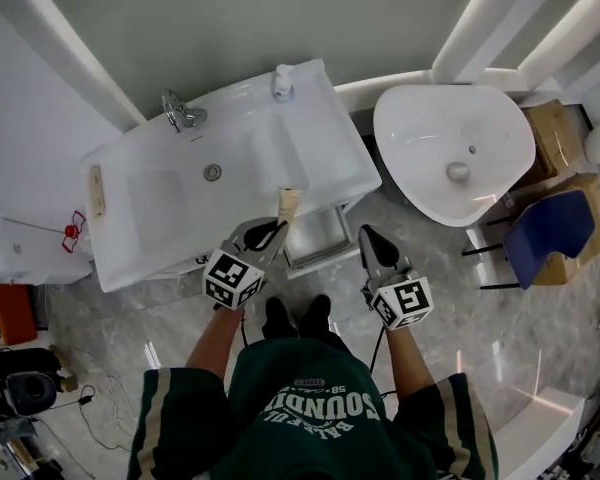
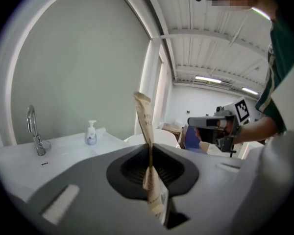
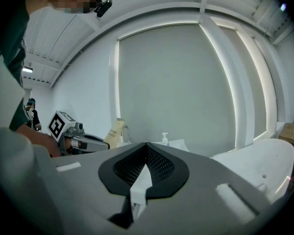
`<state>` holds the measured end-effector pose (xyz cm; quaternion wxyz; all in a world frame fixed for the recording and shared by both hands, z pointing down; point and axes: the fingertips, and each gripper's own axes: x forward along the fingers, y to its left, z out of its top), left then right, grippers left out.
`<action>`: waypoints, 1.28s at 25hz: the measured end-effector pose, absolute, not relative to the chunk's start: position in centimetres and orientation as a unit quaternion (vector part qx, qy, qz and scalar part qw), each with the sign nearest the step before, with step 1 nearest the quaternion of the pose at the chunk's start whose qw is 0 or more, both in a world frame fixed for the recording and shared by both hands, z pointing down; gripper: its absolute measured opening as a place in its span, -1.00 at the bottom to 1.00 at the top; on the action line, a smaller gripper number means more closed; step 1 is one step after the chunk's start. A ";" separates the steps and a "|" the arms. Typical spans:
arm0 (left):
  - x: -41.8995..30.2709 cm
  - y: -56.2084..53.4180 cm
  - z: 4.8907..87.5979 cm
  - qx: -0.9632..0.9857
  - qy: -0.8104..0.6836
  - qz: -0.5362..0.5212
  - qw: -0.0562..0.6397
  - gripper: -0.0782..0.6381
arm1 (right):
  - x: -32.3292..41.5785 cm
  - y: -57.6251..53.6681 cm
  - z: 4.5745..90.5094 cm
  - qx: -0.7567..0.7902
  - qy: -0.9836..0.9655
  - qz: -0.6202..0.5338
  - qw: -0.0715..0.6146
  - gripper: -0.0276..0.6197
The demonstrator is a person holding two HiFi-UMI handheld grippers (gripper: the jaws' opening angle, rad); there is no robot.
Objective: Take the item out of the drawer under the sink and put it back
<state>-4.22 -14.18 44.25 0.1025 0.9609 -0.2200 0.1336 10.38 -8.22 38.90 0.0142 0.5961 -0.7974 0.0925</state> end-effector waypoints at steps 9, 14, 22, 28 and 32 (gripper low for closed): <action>-7.8 -15.3 37.0 0.962 -0.257 0.059 0.066 -0.60 | 8.2 -8.9 35.1 0.582 -0.811 0.061 0.001 -0.91; -8.4 -15.2 36.7 0.962 -0.261 0.054 0.068 -0.59 | 7.3 -9.1 34.2 0.575 -0.816 0.053 0.001 -0.91; -8.3 -15.2 36.4 0.964 -0.252 0.049 0.069 -0.60 | 6.9 -9.3 34.0 0.573 -0.817 0.053 0.000 -0.91; -8.2 -15.2 36.7 0.965 -0.246 0.051 0.071 -0.59 | 6.6 -9.4 34.3 0.573 -0.818 0.056 0.002 -0.91; -7.7 -15.1 37.1 0.967 -0.241 0.051 0.072 -0.60 | 6.8 -9.4 34.6 0.576 -0.816 0.060 0.002 -0.91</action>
